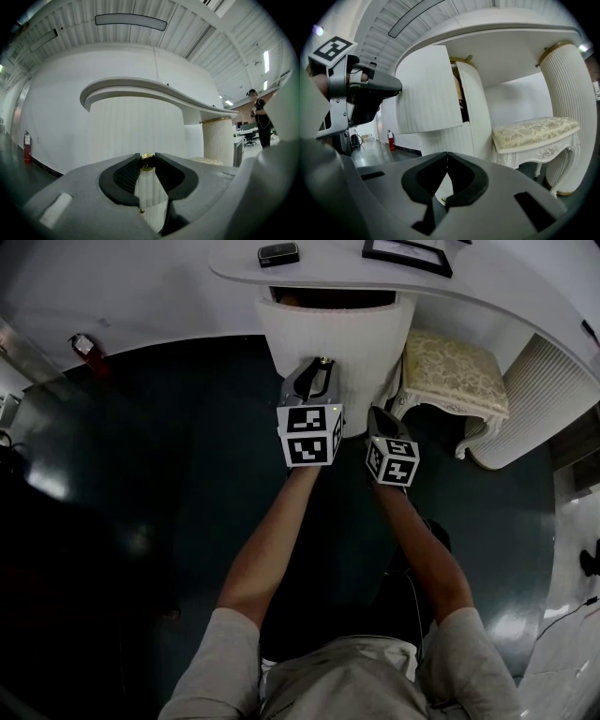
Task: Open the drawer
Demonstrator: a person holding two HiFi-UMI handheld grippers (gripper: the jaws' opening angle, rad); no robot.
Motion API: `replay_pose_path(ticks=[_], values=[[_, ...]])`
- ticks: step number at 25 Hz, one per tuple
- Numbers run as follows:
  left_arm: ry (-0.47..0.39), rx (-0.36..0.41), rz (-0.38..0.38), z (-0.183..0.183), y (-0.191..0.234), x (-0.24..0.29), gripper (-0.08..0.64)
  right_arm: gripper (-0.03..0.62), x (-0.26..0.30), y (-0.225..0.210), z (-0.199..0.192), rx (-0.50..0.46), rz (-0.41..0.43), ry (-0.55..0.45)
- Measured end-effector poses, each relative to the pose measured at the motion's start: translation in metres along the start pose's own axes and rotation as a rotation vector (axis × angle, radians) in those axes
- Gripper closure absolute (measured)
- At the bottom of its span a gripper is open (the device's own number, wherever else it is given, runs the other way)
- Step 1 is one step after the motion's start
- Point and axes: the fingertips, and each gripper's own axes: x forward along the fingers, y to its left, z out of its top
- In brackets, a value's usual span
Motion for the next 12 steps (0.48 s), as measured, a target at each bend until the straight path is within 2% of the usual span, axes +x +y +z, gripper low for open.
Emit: replay_pose_path(ticks=[6,10,12], values=[[-0.003,0.009,-0.004,0.000,0.000,-0.005,0.454,0.577,-0.021,0.012,0.005,0.016,0.057,-0.033],[0.018,-0.009,0.005,-0.001,0.000,-0.011,0.454,0.575,-0.055,0.018,0.000,0.110,0.153,-0.014],[0.020,-0.010,0.007,0.001,0.000,-0.010,0.454,0.577,-0.070,0.014,-0.003,0.097,0.142,-0.001]])
